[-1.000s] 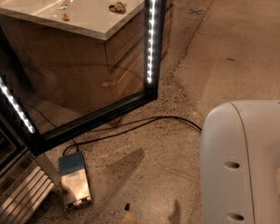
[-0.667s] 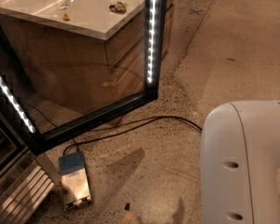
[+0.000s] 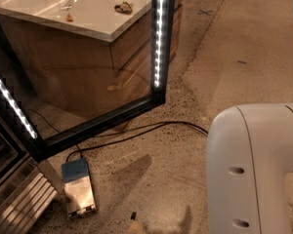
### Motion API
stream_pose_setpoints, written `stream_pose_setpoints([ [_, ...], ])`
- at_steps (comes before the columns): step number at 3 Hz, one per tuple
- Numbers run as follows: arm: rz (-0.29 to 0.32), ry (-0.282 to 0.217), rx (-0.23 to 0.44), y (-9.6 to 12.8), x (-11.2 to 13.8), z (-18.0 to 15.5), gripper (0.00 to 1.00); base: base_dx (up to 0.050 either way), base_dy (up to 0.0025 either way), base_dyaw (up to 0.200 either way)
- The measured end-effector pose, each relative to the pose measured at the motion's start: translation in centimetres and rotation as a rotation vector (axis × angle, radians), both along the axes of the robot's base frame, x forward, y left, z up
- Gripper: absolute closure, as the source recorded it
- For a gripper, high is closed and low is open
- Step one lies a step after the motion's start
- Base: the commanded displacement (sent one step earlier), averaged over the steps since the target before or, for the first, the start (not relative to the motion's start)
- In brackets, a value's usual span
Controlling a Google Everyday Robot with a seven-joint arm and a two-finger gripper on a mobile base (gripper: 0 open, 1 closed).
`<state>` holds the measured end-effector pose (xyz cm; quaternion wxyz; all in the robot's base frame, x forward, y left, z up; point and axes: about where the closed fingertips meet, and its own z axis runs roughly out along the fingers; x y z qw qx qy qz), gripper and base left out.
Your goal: Close right fridge door
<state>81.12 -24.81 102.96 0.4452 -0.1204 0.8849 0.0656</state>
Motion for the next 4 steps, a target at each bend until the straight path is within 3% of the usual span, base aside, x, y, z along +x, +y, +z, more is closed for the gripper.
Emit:
stream_pose_setpoints([
  [2,0.015,-0.053,-0.072,3.2,1.4,2.1,0.0,0.0,0.0,0.0],
  [3,-0.05,-0.082,-0.078,3.3,2.7,2.9,0.0,0.0,0.0,0.0],
  [4,-0.222,-0.107,-0.081,1.5,4.5,3.2,0.0,0.0,0.0,0.0],
])
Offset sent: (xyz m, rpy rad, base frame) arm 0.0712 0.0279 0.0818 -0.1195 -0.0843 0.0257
